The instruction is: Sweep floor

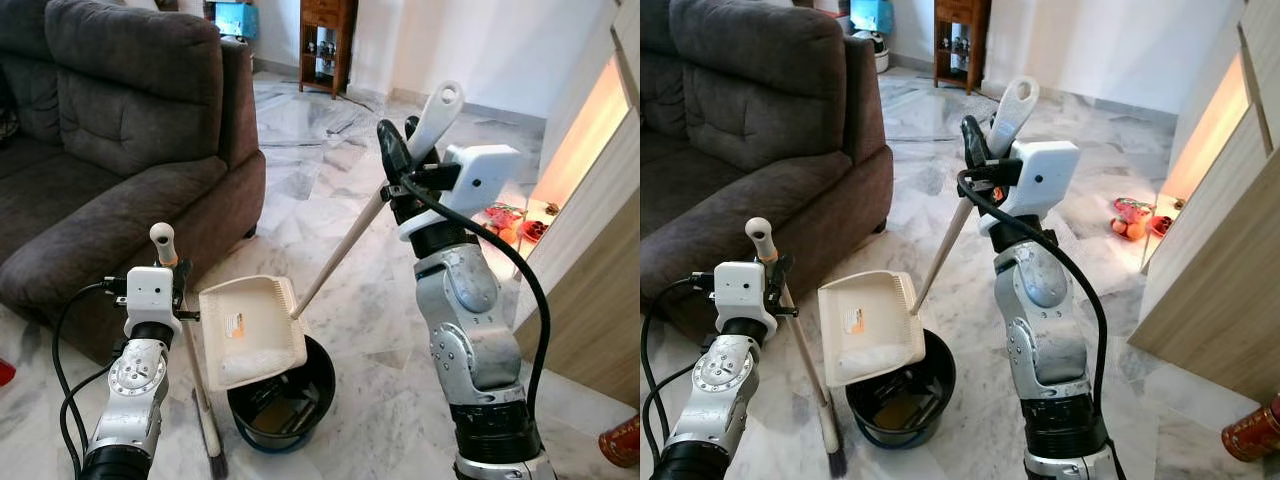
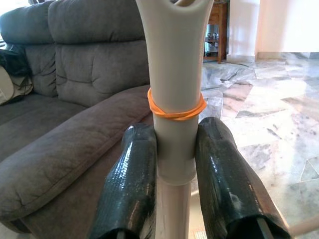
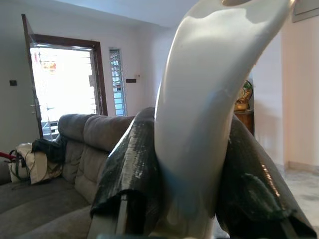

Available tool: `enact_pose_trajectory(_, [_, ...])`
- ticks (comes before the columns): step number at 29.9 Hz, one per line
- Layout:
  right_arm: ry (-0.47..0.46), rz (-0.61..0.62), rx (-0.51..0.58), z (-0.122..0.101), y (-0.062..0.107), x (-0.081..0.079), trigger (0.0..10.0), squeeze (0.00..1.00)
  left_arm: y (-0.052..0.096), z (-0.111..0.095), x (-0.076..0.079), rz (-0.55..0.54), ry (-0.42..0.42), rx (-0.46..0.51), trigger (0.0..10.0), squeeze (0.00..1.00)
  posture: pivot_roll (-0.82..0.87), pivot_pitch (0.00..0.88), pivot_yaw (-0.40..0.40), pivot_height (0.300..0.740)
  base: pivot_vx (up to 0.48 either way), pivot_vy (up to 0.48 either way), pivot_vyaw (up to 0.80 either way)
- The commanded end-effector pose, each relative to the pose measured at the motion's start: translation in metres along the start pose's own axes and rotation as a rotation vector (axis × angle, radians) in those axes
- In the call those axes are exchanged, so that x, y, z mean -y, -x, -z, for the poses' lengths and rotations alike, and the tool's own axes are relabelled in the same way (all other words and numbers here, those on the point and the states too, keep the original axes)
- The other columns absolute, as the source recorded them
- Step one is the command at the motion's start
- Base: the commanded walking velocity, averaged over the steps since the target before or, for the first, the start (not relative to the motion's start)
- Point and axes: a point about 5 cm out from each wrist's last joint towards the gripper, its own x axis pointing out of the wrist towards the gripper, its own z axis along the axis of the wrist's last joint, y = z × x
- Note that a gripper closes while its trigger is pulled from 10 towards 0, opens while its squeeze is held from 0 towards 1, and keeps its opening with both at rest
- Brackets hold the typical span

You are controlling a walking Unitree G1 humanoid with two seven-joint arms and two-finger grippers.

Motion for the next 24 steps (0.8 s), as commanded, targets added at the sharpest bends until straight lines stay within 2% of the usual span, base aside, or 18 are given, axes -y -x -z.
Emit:
enact_pose_trajectory(1, [0.037, -0.033, 0.105, -0.019, -0.001, -0.006, 10.0, 0.00, -0.004, -0.013, 0.000, 0.000, 0.007, 0.065, 10.0, 0.00, 0.04, 0.000, -0.023, 0.740, 0.000, 0.000, 0.00])
enact_pose_trajectory(12, [0.087, -0.089, 0.150, -0.019, 0.003, -0.027, 10.0, 0.00, -0.004, -0.013, 0.000, 0.000, 0.008, 0.064, 10.0, 0.00, 0.04, 0.000, -0.023, 0.740, 0.000, 0.000, 0.00])
enact_pose_trajectory(14, [0.150, -0.150, 0.174, -0.020, 0.004, -0.037, 10.0, 0.00, -0.004, -0.012, 0.000, 0.000, 0.007, 0.063, 10.0, 0.00, 0.04, 0.000, -0.022, 0.740, 0.000, 0.000, 0.00])
enact_pose_trajectory(16, [0.162, -0.165, 0.177, -0.020, 0.005, -0.039, 10.0, 0.00, -0.004, -0.012, 0.000, -0.001, 0.007, 0.063, 10.0, 0.00, 0.04, 0.000, -0.022, 0.740, 0.000, 0.000, 0.00])
enact_pose_trajectory(19, [0.249, -0.264, 0.173, -0.014, 0.009, -0.053, 10.0, 0.00, -0.004, -0.013, 0.001, 0.002, 0.007, 0.064, 10.0, 0.00, 0.04, 0.000, -0.022, 0.740, 0.000, 0.000, 0.00])
enact_pose_trajectory(24, [0.241, -0.308, 0.185, -0.013, 0.013, -0.065, 10.0, 0.00, -0.005, -0.013, 0.000, 0.002, 0.007, 0.065, 10.0, 0.00, 0.04, 0.000, -0.021, 0.740, 0.000, 0.000, 0.00])
